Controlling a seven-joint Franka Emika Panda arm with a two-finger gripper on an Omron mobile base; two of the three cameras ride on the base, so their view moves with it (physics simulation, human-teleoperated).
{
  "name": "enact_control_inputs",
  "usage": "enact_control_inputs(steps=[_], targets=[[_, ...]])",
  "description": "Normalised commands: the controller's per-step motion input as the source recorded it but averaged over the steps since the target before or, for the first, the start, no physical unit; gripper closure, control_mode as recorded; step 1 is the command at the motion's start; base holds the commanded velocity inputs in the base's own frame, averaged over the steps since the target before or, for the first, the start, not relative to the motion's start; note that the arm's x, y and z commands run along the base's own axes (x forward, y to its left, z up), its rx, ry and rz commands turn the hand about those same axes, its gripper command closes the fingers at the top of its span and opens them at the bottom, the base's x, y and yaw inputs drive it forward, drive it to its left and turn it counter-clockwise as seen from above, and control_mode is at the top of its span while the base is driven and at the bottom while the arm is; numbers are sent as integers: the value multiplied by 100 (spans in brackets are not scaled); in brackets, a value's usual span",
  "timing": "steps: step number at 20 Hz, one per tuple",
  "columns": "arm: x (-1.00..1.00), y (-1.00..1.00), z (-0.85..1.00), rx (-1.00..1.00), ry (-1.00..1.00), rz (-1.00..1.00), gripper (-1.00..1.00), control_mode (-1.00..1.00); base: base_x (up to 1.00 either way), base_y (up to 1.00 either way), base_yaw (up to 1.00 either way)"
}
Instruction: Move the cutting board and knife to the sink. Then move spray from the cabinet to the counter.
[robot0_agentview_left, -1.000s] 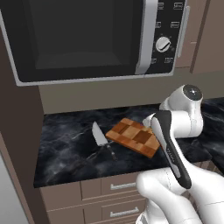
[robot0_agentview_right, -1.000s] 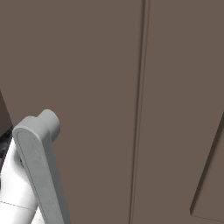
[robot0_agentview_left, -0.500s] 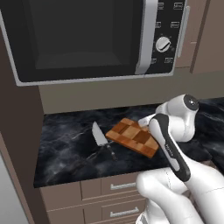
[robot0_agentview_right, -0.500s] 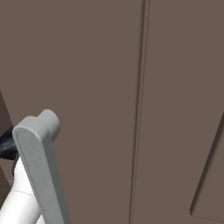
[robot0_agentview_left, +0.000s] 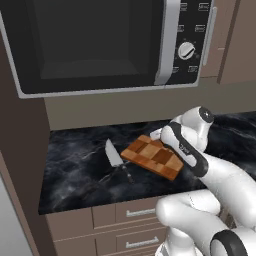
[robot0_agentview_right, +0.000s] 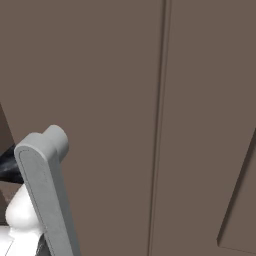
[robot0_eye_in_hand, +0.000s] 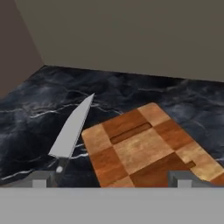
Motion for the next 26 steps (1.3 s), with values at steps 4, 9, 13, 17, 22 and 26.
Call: enact_control_inputs(steps=[4,9,13,17,22,26], targets=[[58,8,-16,0,10,2,-100,-100,0,0,0],[54,3,-10,-1,11,8,-100,-100,0,0,0],[40,13,-35,-4,2,9,-100,-100,0,0,0],[39,11,-37,-1,4,6,-100,-100,0,0,0],[42,11,-32,0,3,4,-100,-100,0,0,0],[36,11,-33,-1,0,5,-100,-100,0,0,0]])
